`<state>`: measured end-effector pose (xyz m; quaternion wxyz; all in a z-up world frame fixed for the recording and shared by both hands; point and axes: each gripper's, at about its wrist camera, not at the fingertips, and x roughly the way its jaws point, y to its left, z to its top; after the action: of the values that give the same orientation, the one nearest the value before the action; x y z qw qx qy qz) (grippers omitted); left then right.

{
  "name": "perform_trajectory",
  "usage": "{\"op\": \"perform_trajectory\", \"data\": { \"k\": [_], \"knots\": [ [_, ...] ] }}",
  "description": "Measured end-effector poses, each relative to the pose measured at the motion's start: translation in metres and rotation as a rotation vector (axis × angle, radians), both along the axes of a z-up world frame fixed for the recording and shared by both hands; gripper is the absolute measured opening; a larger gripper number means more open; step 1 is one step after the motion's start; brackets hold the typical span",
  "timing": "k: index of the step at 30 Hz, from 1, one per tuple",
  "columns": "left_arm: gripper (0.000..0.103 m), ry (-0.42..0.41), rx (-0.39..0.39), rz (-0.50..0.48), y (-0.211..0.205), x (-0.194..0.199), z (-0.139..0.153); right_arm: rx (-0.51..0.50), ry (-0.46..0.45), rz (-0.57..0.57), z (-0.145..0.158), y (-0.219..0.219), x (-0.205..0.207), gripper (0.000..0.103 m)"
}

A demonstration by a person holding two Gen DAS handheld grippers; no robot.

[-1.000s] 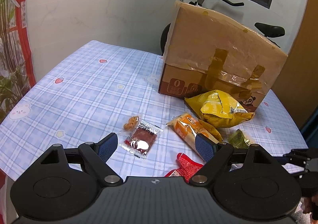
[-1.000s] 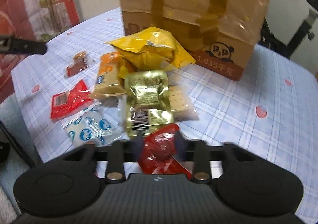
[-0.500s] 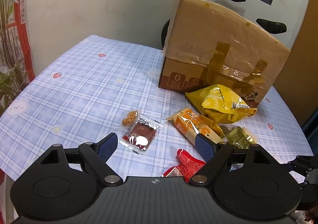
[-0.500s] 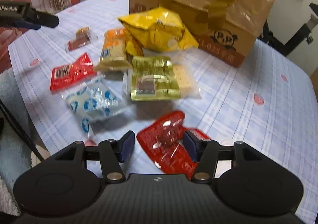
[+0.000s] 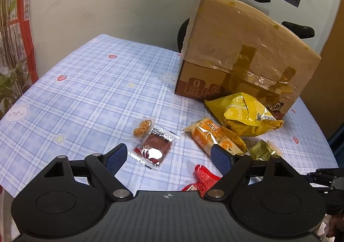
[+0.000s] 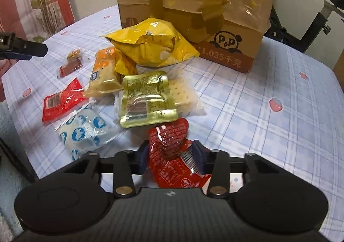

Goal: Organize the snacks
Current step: 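Close the right tool on the red snack packet and lift it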

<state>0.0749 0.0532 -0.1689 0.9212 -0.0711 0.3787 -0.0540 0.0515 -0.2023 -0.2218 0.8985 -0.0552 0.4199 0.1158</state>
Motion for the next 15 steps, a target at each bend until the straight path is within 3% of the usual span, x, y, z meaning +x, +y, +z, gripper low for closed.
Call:
{"op": "perform_trajectory", "data": {
  "k": [15],
  "knots": [
    [0.086, -0.041, 0.034, -0.025, -0.006, 0.012, 0.006, 0.069, -0.083, -0.075, 0.017, -0.014, 0.015, 0.024]
  ]
}}
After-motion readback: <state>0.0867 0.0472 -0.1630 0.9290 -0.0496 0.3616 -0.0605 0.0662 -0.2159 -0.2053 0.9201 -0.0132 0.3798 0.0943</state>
